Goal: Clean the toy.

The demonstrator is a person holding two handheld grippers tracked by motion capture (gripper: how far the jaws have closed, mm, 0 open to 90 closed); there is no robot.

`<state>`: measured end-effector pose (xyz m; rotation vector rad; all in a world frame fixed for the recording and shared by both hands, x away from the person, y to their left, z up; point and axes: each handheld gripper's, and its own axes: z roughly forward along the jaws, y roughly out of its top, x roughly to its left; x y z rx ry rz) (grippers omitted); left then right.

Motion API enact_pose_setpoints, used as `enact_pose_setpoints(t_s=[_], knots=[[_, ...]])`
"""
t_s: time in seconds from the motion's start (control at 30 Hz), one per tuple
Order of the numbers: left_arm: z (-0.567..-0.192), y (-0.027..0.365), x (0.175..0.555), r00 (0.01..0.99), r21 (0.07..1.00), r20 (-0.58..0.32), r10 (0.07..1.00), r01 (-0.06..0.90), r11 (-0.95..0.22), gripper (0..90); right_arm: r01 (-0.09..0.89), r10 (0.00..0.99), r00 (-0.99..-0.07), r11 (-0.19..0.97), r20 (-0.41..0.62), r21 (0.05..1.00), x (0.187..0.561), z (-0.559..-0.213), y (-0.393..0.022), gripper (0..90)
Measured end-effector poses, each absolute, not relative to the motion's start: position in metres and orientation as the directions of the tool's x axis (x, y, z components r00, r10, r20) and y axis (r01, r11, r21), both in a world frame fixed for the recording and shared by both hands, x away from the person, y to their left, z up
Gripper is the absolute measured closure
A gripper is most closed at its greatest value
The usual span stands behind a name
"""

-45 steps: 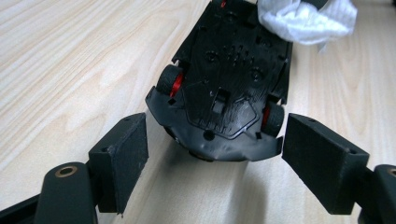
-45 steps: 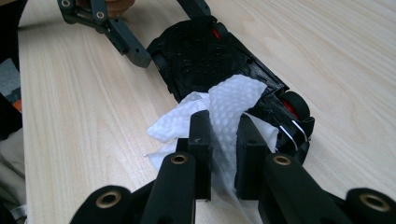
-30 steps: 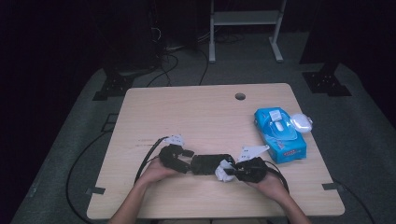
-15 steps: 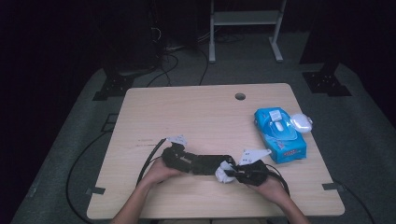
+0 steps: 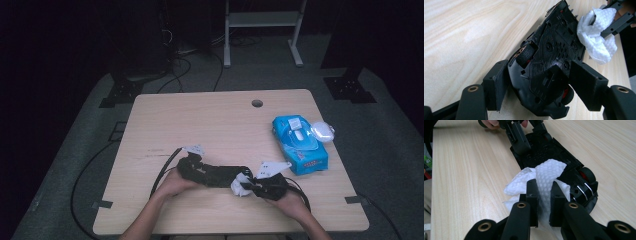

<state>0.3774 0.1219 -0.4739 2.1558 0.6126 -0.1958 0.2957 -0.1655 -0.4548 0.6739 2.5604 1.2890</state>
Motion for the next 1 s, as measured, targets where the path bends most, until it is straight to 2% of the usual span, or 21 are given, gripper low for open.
enact_pose_setpoints(t_s=[0.37, 0.63, 0.67, 0.7, 0.73, 0.77, 0.87, 1.0], knots=[[-0.468, 0.123, 0.354, 0.914, 0.772, -0.175, 0.366, 0.358, -0.525, 36.3, 0.278, 0.474, -0.880, 0.527, -0.006, 0.803, 0.285, -0.457, -0.164, 81.0], [-0.468, 0.127, 0.348, 0.920, 0.793, -0.147, 0.365, 0.329, -0.512, 40.7, 0.270, 0.483, -0.875, 0.530, -0.025, 0.804, 0.282, -0.458, -0.164, 81.0], [-0.466, 0.131, 0.349, 0.913, 0.824, -0.163, 0.375, 0.335, -0.458, 44.8, 0.268, 0.484, -0.875, 0.532, -0.029, 0.803, 0.282, -0.458, -0.164, 81.0], [-0.465, 0.133, 0.349, 0.915, 0.837, -0.158, 0.372, 0.324, -0.441, 55.9, 0.275, 0.483, -0.875, 0.538, -0.024, 0.797, 0.283, -0.459, -0.164, 81.0], [-0.463, 0.133, 0.348, 0.923, 0.846, -0.129, 0.363, 0.293, -0.445, 62.8, 0.278, 0.480, -0.877, 0.552, -0.027, 0.786, 0.283, -0.461, -0.164, 81.0], [-0.464, 0.131, 0.348, 0.928, 0.834, -0.116, 0.354, 0.285, -0.472, 63.9, 0.291, 0.469, -0.882, 0.600, -0.033, 0.745, 0.284, -0.467, -0.161, 81.0], [-0.476, 0.118, 0.343, 0.949, 0.765, -0.073, 0.307, 0.251, -0.593, 58.2, 0.300, 0.467, -0.884, 0.617, -0.032, 0.727, 0.285, -0.474, -0.157, 80.7], [-0.477, 0.112, 0.344, 0.954, 0.779, -0.045, 0.298, 0.220, -0.587, 59.6, 0.299, 0.475, -0.879, 0.614, -0.040, 0.730, 0.287, -0.470, -0.159, 80.8]])
